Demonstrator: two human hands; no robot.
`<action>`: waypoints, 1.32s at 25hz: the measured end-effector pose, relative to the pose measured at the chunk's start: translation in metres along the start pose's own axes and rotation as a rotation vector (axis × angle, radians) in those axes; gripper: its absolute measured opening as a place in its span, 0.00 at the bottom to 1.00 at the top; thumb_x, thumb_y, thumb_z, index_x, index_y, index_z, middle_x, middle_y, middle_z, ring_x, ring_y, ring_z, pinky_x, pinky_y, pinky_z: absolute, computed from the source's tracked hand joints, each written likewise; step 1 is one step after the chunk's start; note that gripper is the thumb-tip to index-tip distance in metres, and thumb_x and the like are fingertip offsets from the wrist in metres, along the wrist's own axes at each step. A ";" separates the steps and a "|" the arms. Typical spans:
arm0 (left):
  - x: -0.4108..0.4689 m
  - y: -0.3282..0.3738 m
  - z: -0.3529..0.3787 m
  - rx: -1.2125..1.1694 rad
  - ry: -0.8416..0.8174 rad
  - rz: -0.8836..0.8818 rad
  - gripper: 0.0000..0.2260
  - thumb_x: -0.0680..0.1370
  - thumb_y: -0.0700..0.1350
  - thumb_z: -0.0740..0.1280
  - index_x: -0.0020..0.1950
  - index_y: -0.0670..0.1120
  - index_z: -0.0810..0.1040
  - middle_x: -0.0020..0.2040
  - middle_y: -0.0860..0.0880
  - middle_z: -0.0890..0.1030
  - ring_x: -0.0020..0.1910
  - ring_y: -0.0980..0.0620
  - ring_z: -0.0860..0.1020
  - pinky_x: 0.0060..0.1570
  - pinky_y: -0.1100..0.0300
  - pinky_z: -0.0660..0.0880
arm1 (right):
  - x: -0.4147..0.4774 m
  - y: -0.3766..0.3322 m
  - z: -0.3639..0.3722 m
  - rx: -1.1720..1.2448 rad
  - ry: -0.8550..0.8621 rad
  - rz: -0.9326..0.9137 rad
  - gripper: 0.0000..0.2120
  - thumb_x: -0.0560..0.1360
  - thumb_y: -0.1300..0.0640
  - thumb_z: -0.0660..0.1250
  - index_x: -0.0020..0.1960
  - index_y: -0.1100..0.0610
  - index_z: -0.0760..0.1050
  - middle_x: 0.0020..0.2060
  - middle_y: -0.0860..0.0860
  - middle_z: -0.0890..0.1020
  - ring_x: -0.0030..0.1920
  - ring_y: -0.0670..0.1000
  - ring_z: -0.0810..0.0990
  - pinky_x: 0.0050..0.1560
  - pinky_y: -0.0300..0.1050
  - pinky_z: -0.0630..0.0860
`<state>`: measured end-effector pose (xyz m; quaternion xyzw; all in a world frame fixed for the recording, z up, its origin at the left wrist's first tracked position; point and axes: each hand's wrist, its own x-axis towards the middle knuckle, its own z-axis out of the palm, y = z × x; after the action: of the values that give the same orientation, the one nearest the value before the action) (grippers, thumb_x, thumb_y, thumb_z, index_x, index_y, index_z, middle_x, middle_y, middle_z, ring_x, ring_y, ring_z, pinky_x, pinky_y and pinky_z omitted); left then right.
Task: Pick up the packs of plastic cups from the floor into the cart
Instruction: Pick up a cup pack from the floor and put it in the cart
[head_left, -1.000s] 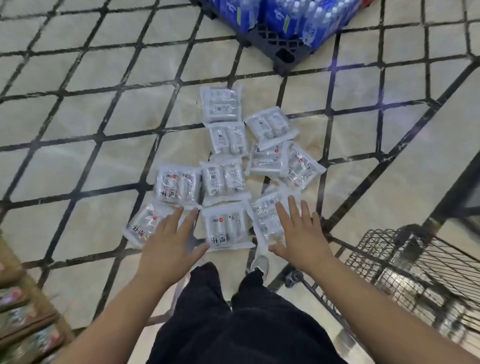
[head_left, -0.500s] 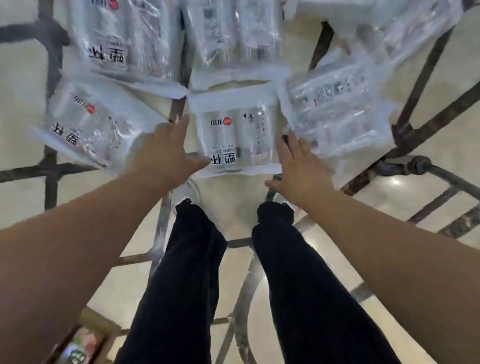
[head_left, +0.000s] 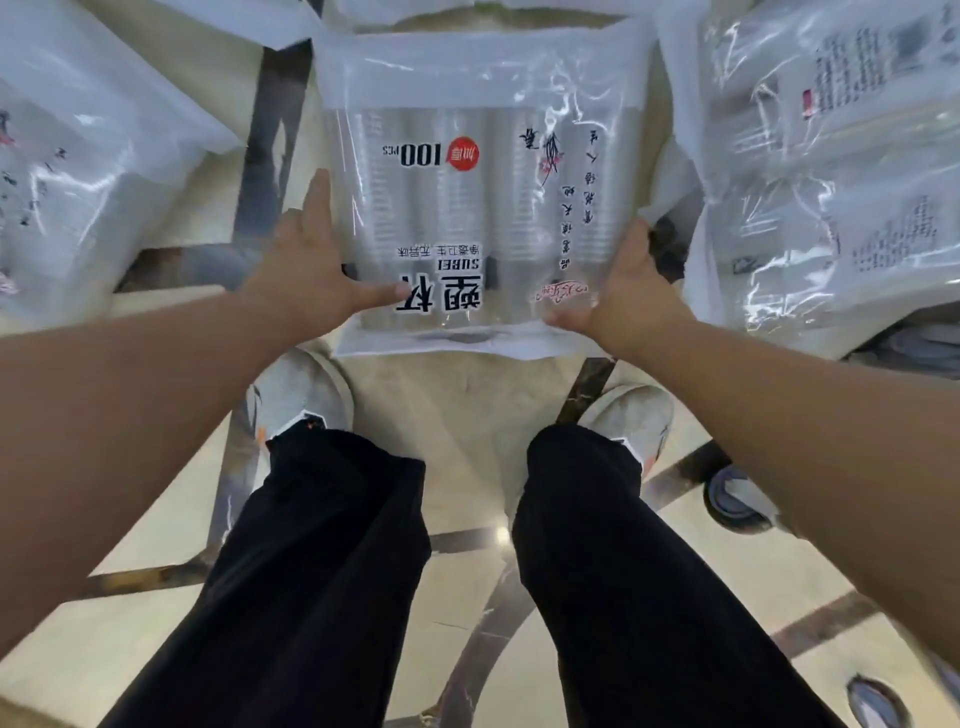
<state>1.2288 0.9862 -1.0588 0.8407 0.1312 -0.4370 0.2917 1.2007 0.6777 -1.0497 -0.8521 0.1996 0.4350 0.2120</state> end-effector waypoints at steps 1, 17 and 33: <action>0.005 0.002 0.007 -0.145 0.021 0.012 0.66 0.58 0.67 0.81 0.83 0.54 0.41 0.77 0.47 0.62 0.75 0.48 0.63 0.75 0.48 0.61 | 0.005 -0.001 -0.001 0.050 -0.005 0.007 0.60 0.65 0.44 0.83 0.78 0.59 0.45 0.75 0.58 0.62 0.72 0.60 0.69 0.72 0.55 0.67; -0.358 0.166 -0.241 -0.145 0.367 0.079 0.58 0.60 0.50 0.87 0.80 0.50 0.54 0.75 0.47 0.65 0.74 0.49 0.65 0.73 0.44 0.64 | -0.351 -0.139 -0.215 0.325 -0.078 -0.200 0.59 0.71 0.44 0.77 0.79 0.42 0.32 0.77 0.52 0.57 0.73 0.57 0.67 0.68 0.54 0.69; -0.593 0.447 -0.395 -0.116 0.334 0.915 0.48 0.60 0.51 0.86 0.74 0.53 0.64 0.60 0.64 0.70 0.62 0.58 0.71 0.63 0.53 0.71 | -0.675 -0.134 -0.474 0.561 0.570 -0.178 0.53 0.64 0.41 0.76 0.78 0.45 0.47 0.65 0.50 0.69 0.54 0.51 0.78 0.51 0.51 0.79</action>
<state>1.3553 0.8902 -0.2325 0.8530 -0.1827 -0.1151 0.4751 1.2162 0.6404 -0.2155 -0.8615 0.2870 0.0901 0.4091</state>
